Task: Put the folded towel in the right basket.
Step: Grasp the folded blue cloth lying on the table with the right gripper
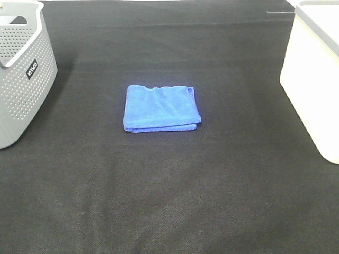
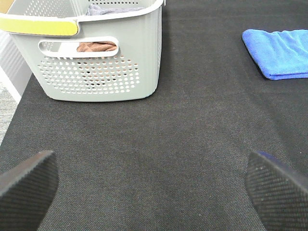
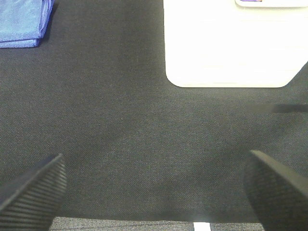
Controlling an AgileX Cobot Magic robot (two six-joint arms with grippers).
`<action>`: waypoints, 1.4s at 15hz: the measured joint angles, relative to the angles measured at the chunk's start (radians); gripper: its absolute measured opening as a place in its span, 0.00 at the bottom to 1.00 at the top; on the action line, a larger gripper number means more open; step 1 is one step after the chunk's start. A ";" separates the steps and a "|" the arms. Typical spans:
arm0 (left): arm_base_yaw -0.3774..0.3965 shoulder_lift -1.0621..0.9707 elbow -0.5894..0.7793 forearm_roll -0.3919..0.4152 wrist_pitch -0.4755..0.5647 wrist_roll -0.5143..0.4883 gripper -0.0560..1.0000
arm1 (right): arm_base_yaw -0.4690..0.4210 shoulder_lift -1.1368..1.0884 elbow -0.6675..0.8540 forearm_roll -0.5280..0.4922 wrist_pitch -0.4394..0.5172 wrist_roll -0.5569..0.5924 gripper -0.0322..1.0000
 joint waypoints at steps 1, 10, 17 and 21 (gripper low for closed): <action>0.000 0.000 0.000 0.000 0.000 0.000 0.99 | 0.000 0.000 0.000 0.000 0.000 0.000 0.96; 0.000 0.000 0.000 0.000 0.000 0.000 0.99 | 0.000 0.000 0.000 0.000 0.000 0.000 0.96; 0.000 0.000 0.000 0.000 0.000 0.000 0.99 | 0.000 0.000 0.000 0.000 0.000 0.000 0.96; 0.000 0.000 0.000 0.000 0.000 0.000 0.99 | 0.000 0.000 0.000 0.000 0.000 0.000 0.96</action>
